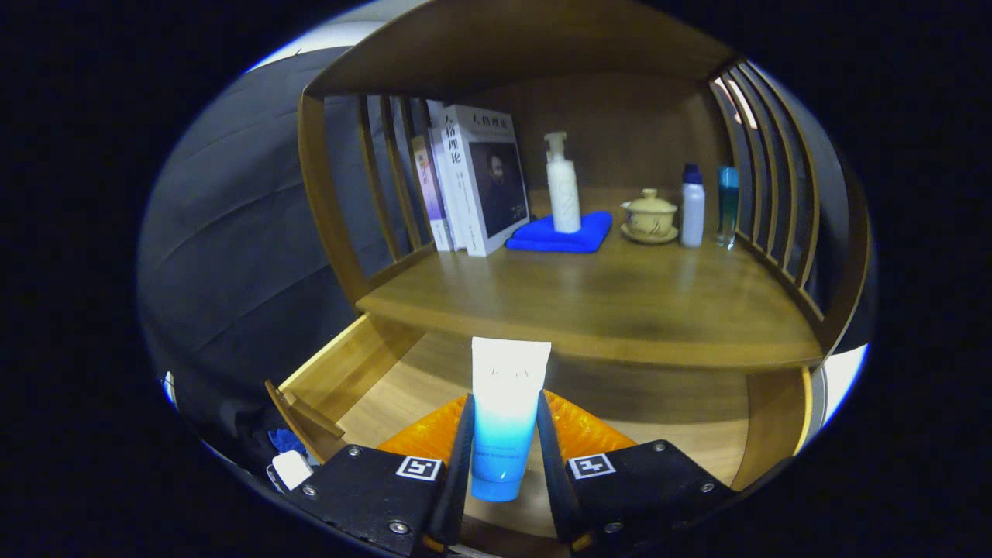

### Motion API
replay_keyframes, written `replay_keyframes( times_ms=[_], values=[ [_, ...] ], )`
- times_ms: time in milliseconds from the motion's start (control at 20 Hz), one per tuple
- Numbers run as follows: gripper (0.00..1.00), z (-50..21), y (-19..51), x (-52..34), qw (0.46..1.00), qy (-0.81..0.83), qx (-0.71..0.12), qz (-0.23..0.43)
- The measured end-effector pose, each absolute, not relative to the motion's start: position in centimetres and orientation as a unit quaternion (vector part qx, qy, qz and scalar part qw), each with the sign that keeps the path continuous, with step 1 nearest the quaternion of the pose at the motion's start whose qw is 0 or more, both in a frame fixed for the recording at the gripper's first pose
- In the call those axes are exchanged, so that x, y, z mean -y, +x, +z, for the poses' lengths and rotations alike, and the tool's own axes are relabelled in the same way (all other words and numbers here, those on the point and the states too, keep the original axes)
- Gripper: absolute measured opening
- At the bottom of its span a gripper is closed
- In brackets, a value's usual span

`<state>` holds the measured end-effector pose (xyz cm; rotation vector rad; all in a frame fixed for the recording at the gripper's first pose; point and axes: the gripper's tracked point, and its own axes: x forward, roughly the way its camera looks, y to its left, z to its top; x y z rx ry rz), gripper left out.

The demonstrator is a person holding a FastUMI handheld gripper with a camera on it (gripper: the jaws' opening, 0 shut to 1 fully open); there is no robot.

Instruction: Pull open the drawer, take out the items inside it, and place them on the countertop above the cabinet.

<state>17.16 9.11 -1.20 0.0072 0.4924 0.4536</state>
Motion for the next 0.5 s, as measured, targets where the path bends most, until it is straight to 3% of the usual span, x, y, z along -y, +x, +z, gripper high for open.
replay_keyframes(
  times_ms=[500],
  values=[
    [0.45, 5.4, 21.0, -8.6, 0.958, 0.059, -0.198, 0.200]
  ],
)
